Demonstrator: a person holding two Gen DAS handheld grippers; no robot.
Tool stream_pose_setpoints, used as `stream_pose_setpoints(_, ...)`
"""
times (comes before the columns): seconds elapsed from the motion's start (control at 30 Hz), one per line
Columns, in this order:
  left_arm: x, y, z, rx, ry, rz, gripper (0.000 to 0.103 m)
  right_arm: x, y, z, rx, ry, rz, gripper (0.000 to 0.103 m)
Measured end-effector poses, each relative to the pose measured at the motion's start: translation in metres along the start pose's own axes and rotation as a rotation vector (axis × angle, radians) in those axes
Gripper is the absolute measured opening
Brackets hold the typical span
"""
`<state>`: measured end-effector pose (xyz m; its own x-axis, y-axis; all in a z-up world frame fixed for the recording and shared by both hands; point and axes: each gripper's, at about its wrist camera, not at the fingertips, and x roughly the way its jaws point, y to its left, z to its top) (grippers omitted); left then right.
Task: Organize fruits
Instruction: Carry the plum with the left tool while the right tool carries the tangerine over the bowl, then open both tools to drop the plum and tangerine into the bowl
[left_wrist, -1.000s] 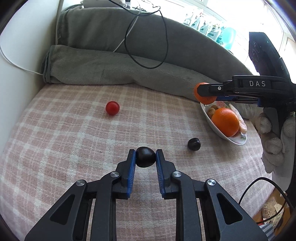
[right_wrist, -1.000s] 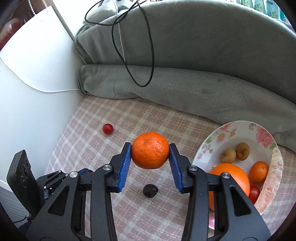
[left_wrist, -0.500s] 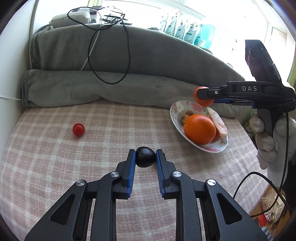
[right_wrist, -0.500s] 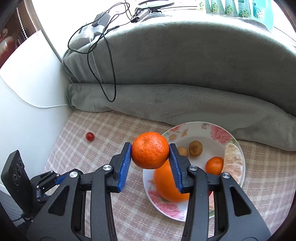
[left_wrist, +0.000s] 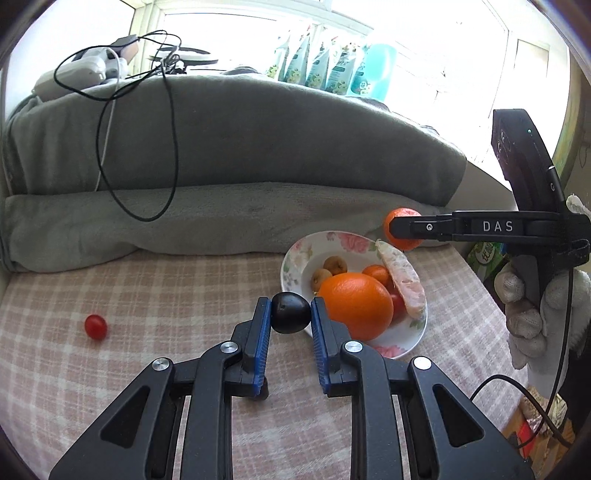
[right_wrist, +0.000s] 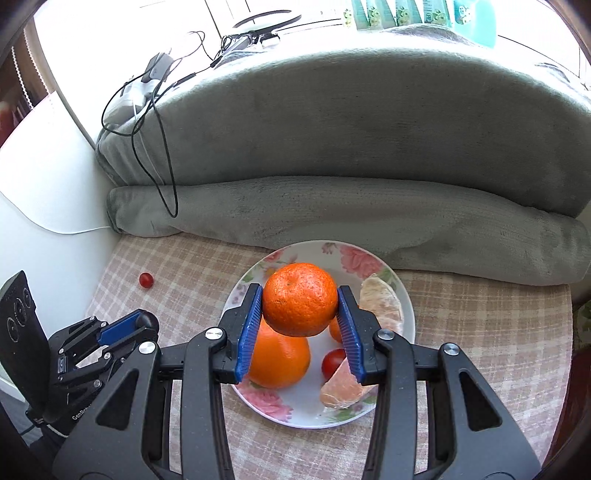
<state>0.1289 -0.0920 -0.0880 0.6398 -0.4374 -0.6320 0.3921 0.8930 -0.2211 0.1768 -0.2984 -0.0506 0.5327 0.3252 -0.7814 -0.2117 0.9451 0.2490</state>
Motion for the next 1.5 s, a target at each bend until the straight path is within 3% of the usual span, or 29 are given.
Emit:
stream_pose_setpoints(0.63, 0.054, -0.015, 0.033, 0.004, 0.042, -0.038, 0.020, 0.028, -0.028, 0.007, 0.038, 0.027, 0.002, 0.042)
stream_pose_setpoints(1.33, 0.063, -0.021, 0.038, 0.018, 0.053, -0.071, 0.020, 0.029, -0.037, 0.010, 0.070, 0.021, 0.020, 0.043)
stream_pose_setpoints(1.4, 0.063, -0.022, 0.038, 0.020, 0.053, -0.069, 0.021, 0.027, -0.037, 0.010, 0.069, 0.017, 0.022, 0.046)
stream_pose_setpoints(1.47, 0.062, -0.022, 0.039, 0.022, 0.054, -0.071, 0.022, 0.025, -0.036, 0.011, 0.066, 0.003, 0.023, 0.060)
stream_pose_setpoints(1.5, 0.062, -0.022, 0.039, 0.023, 0.053, -0.069, 0.023, 0.023, -0.036, 0.012, 0.065, -0.004, 0.020, 0.061)
